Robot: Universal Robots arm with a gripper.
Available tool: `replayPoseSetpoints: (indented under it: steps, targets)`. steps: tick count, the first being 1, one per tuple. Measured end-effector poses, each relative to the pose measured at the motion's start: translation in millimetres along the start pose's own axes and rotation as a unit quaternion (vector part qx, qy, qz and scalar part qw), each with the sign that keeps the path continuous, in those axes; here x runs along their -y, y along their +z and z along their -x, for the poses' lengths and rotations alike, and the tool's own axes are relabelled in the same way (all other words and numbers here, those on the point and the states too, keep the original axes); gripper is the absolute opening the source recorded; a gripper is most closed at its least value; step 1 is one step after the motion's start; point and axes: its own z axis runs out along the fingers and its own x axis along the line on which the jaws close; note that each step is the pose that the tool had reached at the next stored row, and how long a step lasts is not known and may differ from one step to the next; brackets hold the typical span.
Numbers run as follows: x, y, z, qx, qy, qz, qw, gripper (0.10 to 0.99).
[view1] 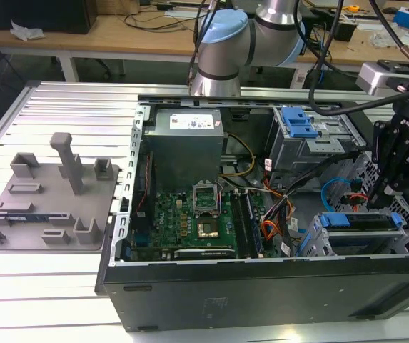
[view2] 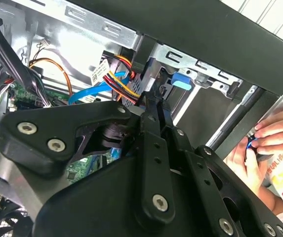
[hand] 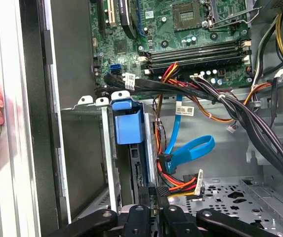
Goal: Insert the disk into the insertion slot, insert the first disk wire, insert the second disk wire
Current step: 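Insert the first disk wire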
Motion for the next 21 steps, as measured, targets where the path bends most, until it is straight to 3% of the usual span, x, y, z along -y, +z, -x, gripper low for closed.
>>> replayPoseSetpoints:
  steps: [13, 16, 17, 21]
  targets:
    - [-0.3, -0.3, -0.5, -0.0004, 0.002, 0.0004, 1.0000, 0.165]
    - [-0.1, 0.1, -2.7, 0.0043, 0.002, 0.0007, 1.0000, 0.165]
    - [0.2, 0.9, -6.1, 0.0077, 0.001, 0.0010, 1.0000, 0.165]
    - [0.5, 1.2, -9.6, 0.0076, 0.000, 0.0009, 1.0000, 0.165]
